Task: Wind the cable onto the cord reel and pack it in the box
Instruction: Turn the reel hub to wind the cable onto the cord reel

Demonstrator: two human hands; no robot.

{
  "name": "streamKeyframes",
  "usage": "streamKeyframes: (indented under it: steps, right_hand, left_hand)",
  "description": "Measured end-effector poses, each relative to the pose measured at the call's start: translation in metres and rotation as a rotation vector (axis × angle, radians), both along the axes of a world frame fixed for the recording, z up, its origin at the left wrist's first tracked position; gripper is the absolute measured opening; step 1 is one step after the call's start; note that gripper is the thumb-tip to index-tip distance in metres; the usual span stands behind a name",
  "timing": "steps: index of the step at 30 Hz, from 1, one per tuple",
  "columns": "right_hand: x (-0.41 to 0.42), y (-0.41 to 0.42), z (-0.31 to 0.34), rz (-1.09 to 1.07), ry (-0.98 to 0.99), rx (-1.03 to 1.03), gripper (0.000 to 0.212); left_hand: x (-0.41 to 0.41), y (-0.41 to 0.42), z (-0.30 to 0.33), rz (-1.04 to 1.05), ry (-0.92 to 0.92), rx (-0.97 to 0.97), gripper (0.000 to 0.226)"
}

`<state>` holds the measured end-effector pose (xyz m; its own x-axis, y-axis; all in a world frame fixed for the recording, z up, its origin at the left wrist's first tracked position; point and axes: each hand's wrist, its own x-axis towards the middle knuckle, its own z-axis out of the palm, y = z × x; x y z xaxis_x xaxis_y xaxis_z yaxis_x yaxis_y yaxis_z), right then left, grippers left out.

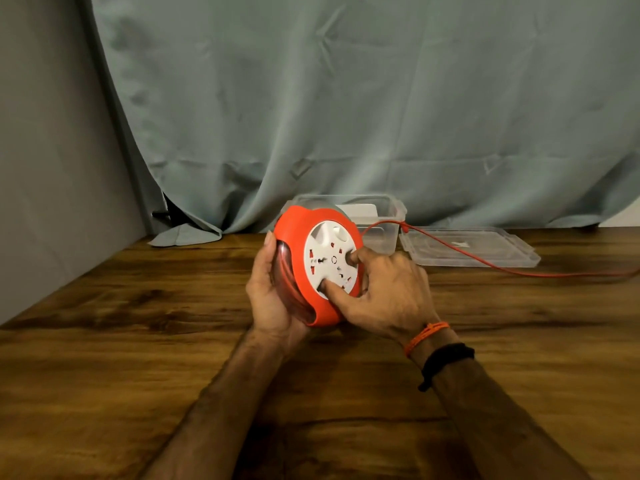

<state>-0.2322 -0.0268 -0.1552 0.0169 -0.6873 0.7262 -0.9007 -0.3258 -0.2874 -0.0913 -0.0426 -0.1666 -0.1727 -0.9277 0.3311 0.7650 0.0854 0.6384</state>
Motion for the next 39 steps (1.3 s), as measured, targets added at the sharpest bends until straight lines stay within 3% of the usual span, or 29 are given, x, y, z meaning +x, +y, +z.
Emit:
streamKeyframes:
  steps: [5,8,10,15,22,27,31,39]
  right_hand:
    - [0.007,0.004,0.003,-0.053,-0.115,0.043,0.073]
    - [0.010,0.007,0.006,-0.042,-0.311,0.187,0.061]
    - [0.012,0.008,0.006,-0.008,-0.416,0.277,0.067]
    - [0.025,0.004,0.004,0.204,-0.855,0.436,0.065]
    - [0.008,0.003,0.014,0.206,-0.732,0.230,0.039]
    - [-0.013,0.002,0.016,0.117,-0.306,0.095,0.017]
    - [-0.012,0.008,0.016,0.042,-0.073,0.077,0.036]
    - [-0.004,0.006,0.009,0.021,0.030,0.100,0.068]
  left_hand:
    - [-0.003,0.001,0.001,0.008,0.028,-0.013,0.068]
    - [-0.005,0.001,0.002,0.026,-0.004,-0.026,0.073]
    - [-0.006,0.001,0.000,0.044,-0.026,-0.032,0.073]
    - [-0.007,0.000,-0.002,0.021,-0.137,-0.069,0.055]
    - [-0.004,0.000,-0.005,-0.127,-0.131,-0.023,0.069]
    - [-0.001,-0.002,-0.006,-0.144,-0.141,-0.008,0.072]
    - [-0.002,0.000,-0.003,-0.027,-0.062,-0.004,0.067]
    - [-0.002,0.000,0.000,0.005,-0.017,0.030,0.076]
